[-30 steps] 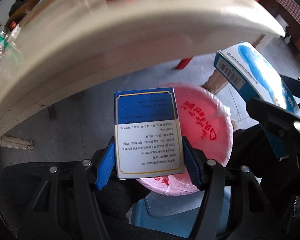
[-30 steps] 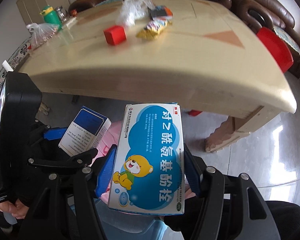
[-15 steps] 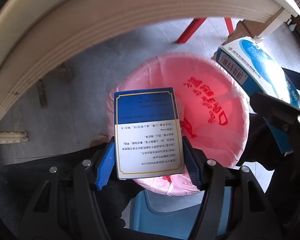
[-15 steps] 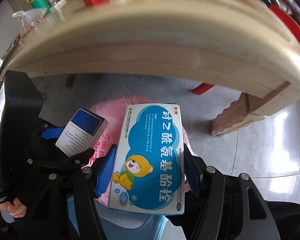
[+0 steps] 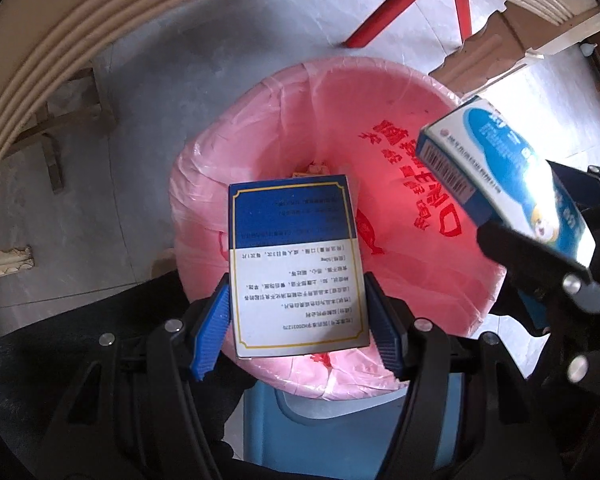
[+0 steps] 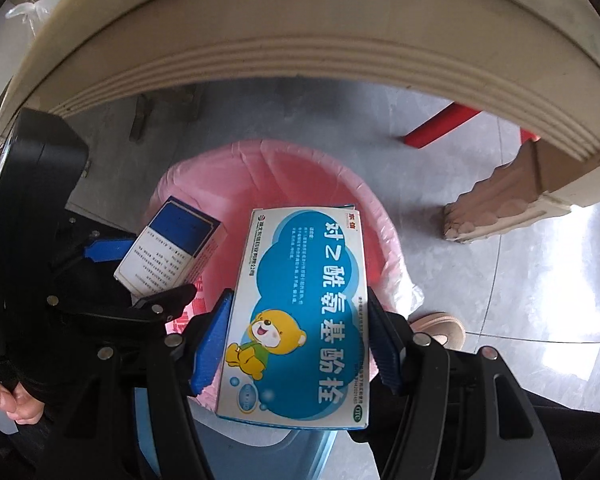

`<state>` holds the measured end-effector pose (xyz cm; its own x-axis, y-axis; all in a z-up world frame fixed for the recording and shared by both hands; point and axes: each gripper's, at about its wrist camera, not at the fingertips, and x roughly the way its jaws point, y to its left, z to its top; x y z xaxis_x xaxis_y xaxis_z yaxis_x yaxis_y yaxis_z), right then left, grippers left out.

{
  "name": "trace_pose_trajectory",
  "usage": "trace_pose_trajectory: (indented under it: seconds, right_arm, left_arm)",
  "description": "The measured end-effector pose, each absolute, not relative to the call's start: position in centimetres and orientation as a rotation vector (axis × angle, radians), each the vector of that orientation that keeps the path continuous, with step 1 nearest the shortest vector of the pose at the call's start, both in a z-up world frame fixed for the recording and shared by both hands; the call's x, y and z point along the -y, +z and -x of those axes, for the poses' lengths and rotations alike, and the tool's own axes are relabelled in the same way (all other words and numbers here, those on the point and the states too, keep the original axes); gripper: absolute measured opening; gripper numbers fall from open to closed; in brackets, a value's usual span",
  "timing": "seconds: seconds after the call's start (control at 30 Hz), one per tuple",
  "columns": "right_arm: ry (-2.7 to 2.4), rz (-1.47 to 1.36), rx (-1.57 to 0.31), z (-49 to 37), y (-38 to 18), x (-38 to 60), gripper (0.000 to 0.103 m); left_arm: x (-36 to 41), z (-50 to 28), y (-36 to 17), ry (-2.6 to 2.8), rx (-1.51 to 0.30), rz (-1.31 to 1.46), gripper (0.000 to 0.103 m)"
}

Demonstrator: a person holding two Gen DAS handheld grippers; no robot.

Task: Collect trash
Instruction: 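Open both tools to drop the two boxes into the bin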

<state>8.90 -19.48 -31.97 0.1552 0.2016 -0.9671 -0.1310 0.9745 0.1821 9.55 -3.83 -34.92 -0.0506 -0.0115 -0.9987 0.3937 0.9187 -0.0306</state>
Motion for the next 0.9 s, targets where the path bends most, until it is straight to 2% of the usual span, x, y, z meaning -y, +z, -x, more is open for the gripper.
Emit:
trace_pose_trajectory:
  seconds: [0.17,0.23,0.4,0.9]
  right_arm:
    - [0.259,-0.053,-1.428,-9.2,-32.9,18.9,0.062]
    - [0.251,-0.052,-1.444,-9.4,-33.3,19.0,0.064]
    - [0.238,-0.085,-1.461,-9.7,-34.1,19.6,0.076]
    - [0.231,-0.126,-1.467,-9.7,-34.0,19.9,0.076]
  left_arm:
    - [4.2,-9.9,-36.1,-0.327,-1.640,-0.325,0.063]
    - [4.4,-10.1,-36.5,-0.312,-1.664,-0.330,0.068]
    - [4.1,-10.4,-36.5,-0.274,-1.668,-0.317,0.075]
    - [3.9,-10.6,-36.2,-0.265,-1.655,-0.309,0.078]
